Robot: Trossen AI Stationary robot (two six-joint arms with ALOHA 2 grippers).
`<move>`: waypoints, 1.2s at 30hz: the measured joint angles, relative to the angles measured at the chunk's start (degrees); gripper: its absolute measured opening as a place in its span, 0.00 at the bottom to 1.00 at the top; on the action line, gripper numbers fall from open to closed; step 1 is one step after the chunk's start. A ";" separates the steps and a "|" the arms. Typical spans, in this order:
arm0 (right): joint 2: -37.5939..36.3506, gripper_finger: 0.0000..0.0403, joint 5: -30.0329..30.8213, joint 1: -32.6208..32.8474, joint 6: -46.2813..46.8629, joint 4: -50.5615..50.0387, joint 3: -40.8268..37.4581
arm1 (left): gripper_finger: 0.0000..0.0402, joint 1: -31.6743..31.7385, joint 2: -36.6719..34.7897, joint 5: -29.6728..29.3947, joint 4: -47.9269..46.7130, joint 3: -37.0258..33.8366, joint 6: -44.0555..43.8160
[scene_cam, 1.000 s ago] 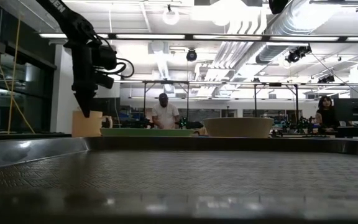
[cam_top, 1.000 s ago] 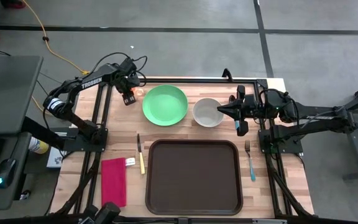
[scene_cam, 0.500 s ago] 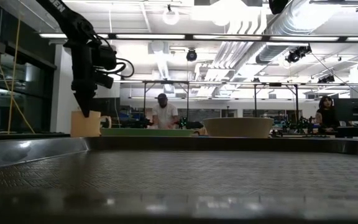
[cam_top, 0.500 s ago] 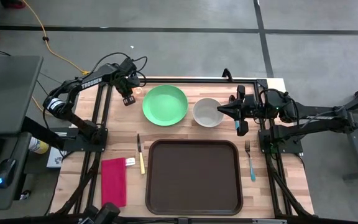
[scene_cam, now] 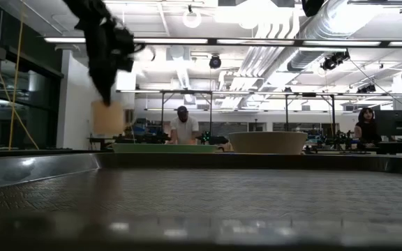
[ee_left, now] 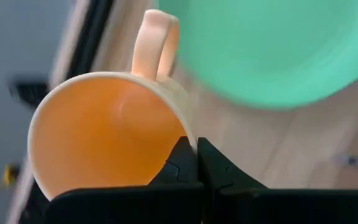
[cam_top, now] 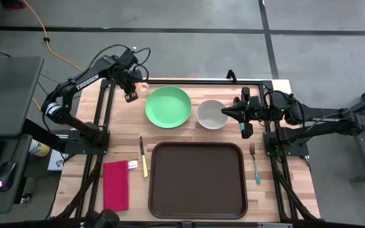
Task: Set up tray
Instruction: Put the orange mug on the black serving tray
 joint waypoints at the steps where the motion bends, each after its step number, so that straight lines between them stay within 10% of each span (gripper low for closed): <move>1: 0.00 0.00 0.01 0.00 0.00 -0.05 0.00 | 0.03 -0.85 -0.03 1.20 -0.72 2.04 0.00; 12: -4.32 0.00 16.52 -1.44 7.11 -0.90 0.00 | 0.03 -20.42 1.63 2.34 -1.40 19.78 -3.19; 23: -16.24 0.00 16.27 -6.19 1.22 -3.74 0.00 | 0.03 -38.64 19.86 2.96 3.34 31.29 -6.92; 36: -21.44 0.00 16.60 -8.31 0.99 -13.69 0.02 | 0.03 -49.03 44.38 4.72 2.71 60.58 -5.98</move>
